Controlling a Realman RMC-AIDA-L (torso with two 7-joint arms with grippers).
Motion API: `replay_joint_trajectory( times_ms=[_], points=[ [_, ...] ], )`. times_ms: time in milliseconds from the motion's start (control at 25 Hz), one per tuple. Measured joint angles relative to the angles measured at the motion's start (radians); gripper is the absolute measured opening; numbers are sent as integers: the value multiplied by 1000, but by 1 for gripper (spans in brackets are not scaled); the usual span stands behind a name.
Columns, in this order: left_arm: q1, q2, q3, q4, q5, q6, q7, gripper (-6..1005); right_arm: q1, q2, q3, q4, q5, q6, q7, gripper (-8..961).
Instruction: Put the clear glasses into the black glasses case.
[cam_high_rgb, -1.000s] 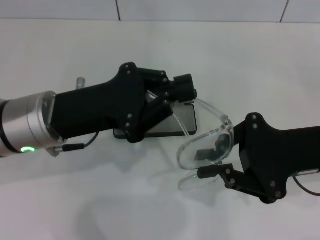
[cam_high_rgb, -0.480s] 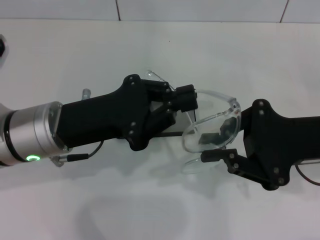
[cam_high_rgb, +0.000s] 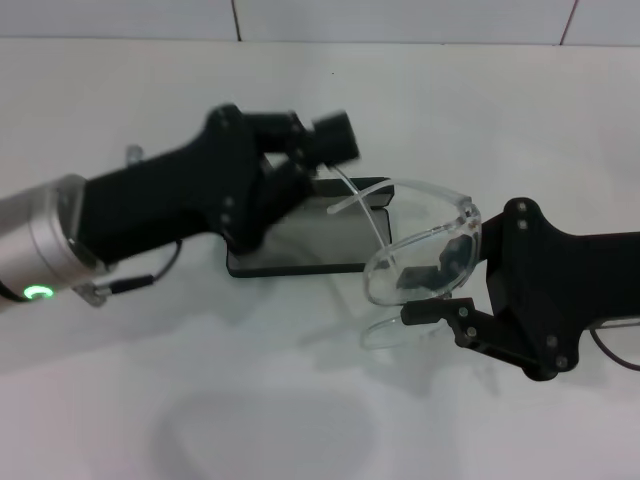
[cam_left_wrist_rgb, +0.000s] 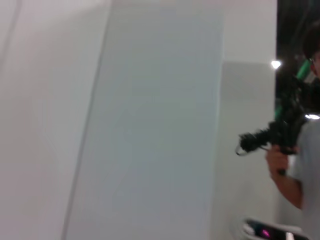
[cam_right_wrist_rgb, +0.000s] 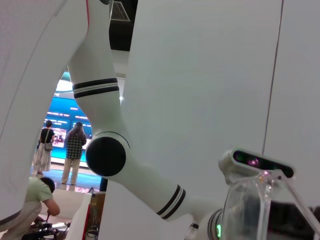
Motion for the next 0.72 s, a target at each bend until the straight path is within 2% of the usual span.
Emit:
replay_joint_trajectory(
  times_ms=[200, 560, 720],
  points=[
    [-8, -3, -29, 1, -22, 1, 10, 67, 5, 2, -11, 6, -4, 1, 0, 109],
    [-66, -6, 112, -9, -25, -3, 40, 67, 53, 6, -25, 54, -2, 11, 0, 109],
    [-61, -6, 127, -13, -23, -4, 49, 67, 55, 6, -19, 54, 2, 15, 0, 109]
  ],
)
